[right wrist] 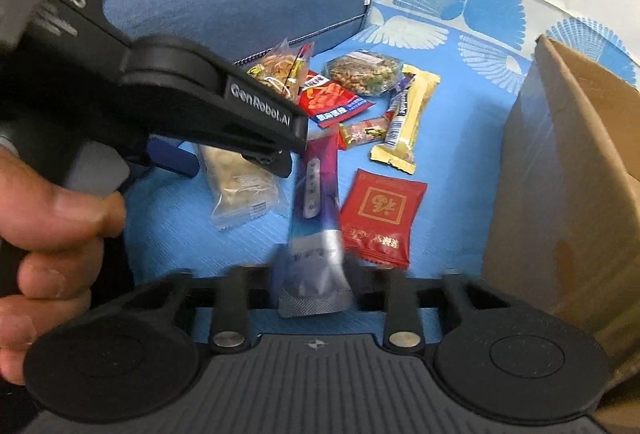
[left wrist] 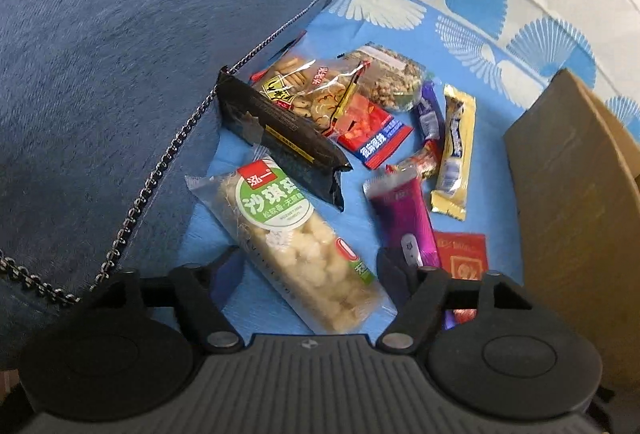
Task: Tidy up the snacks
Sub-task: 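Grasp the purple tube snack with the right tool while the left grasps the white-green bread pack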
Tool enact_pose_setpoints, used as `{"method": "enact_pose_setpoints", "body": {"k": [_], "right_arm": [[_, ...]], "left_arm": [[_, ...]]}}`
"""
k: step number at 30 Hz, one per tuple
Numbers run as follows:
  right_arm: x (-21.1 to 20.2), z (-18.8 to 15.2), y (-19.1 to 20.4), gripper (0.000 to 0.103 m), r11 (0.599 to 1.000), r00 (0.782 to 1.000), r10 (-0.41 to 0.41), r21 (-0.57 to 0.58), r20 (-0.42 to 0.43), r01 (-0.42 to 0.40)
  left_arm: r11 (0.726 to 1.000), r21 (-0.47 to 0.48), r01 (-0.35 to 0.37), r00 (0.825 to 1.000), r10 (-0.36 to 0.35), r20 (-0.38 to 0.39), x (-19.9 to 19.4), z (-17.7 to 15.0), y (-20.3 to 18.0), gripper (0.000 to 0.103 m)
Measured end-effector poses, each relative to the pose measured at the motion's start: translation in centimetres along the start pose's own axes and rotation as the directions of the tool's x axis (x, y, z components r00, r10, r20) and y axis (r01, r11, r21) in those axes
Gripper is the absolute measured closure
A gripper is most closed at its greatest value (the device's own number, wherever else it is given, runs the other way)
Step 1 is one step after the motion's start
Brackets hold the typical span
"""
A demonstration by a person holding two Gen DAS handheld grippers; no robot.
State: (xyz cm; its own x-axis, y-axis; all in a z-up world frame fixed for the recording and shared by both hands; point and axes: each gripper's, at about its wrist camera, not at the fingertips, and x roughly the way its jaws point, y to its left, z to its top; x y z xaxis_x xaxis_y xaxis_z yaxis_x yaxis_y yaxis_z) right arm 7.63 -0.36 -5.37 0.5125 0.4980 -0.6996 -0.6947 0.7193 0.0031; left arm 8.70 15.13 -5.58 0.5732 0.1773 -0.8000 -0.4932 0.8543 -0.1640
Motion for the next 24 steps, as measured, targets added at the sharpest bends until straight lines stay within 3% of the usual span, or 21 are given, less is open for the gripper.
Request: {"method": "enact_pose_setpoints", "body": {"k": [5,9,12,14,16,19,24], "right_arm": [[-1.3,-0.5,0.1,0.090,0.999,0.999,-0.031,0.037,-0.012,0.032],[-2.3,-1.1,0.5,0.090,0.998,0.999,-0.036,0.041,-0.015,0.037],[-2.6,-1.3,0.5,0.089,0.998,1.000,-0.025,0.051,-0.007,0.025],[-2.6,-1.3,0.5,0.069,0.999,1.000,-0.015,0.050,0.006,0.015],[-2.3,-1.3,0.5,0.058,0.998,1.000,-0.019,0.054,0.010,0.018],[-1.6,-1.1,0.3,0.057,0.997,1.000,-0.013,0.075,-0.001,0.013],[-0.8,-0.8,1.2,0.055,0.999,1.000,0.002,0.051,-0.002,-0.002]], "left_arm": [[0.996,0.087,0.025,0.999,-0.021,-0.043,-1.2,0.7,-0.1,0.064],[0.979,0.172,0.106,0.993,-0.094,-0.073,-3.3,0.5,1.1,0.064],[0.975,0.158,0.159,0.983,-0.140,-0.122,-3.2,-0.3,2.0,0.064],[0.980,0.120,0.159,0.983,-0.146,-0.108,-3.3,-0.2,2.6,0.064],[0.984,0.079,0.158,0.983,-0.149,-0.108,-3.0,-0.1,2.9,0.061],[0.988,0.048,0.144,0.984,-0.137,-0.118,-2.6,-0.2,3.0,0.048],[0.978,0.108,0.178,0.974,-0.160,-0.160,-2.2,-0.4,2.3,0.042]]}}
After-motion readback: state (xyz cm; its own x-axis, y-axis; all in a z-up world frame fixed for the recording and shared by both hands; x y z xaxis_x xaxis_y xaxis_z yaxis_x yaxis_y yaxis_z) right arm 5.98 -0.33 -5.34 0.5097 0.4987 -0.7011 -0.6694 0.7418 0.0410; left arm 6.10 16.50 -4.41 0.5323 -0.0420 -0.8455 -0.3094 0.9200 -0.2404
